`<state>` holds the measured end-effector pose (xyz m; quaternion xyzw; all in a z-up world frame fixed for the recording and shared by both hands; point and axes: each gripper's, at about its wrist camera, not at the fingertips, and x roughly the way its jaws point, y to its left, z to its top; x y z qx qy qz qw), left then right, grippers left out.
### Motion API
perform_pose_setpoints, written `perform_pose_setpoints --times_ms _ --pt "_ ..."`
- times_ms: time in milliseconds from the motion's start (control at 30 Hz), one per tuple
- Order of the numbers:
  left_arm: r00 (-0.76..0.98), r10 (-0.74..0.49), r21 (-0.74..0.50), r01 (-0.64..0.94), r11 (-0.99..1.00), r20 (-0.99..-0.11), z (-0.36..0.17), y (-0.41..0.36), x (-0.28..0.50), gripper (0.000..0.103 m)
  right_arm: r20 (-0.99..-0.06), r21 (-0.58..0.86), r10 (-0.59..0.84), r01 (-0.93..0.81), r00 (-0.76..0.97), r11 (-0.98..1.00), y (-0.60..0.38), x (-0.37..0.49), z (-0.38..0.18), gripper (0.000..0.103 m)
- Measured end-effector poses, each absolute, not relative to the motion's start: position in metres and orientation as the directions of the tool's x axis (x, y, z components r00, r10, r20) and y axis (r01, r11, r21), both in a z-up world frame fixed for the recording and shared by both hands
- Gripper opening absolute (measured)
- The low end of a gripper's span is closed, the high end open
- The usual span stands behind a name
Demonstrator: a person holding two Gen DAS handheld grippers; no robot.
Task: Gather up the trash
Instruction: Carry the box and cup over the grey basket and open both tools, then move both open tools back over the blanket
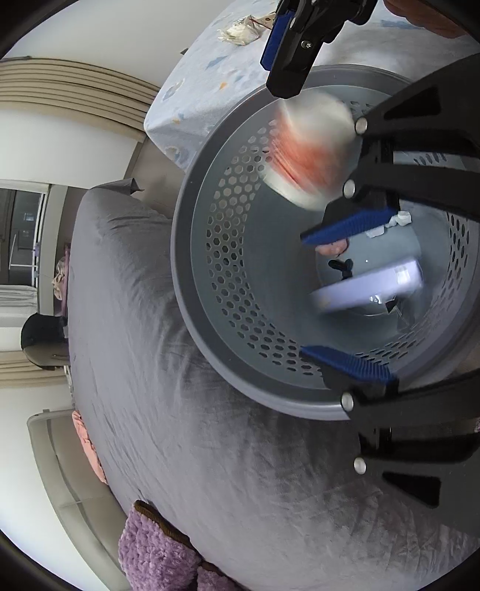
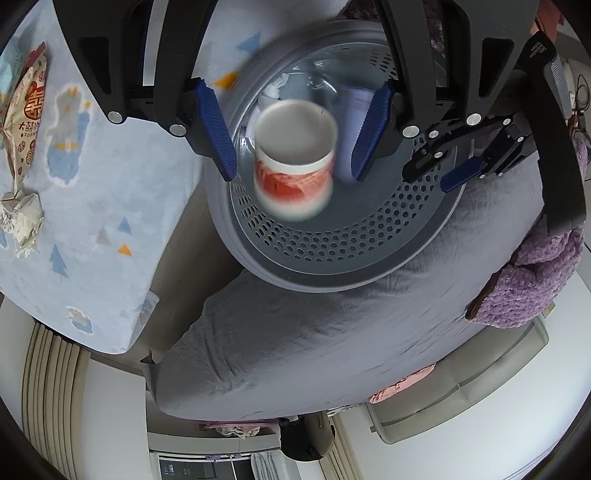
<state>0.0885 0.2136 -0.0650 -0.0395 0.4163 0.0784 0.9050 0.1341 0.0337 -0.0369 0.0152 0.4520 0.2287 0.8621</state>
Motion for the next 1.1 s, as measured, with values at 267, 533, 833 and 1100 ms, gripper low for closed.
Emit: perform_pose_setpoints --times_ms 267,533,833,1100 --pt "0.641 0.130 -0.003 -0.202 0.979 -0.757 -0.064 0.218 0.085 0.077 -0.775 0.232 0.402 -0.372 0.488 0.899 0.031 0.130 -0.040 0.062" --pt "0.646 0.144 0.001 -0.216 0.976 -0.750 -0.061 0.220 0.081 0.096 -0.777 0.227 0.391 -0.360 0.493 0.905 0.029 0.128 -0.041 0.062" --pt "0.643 0.136 -0.001 -0.208 0.978 -0.753 -0.059 0.217 0.080 0.096 -0.776 0.218 0.372 -0.337 0.510 0.916 0.017 0.123 -0.037 0.062" --pt "0.654 0.126 0.008 -0.180 0.984 -0.746 -0.056 0.207 0.076 0.096 -0.776 0.229 0.360 -0.300 0.518 0.926 -0.003 0.108 -0.035 0.062"
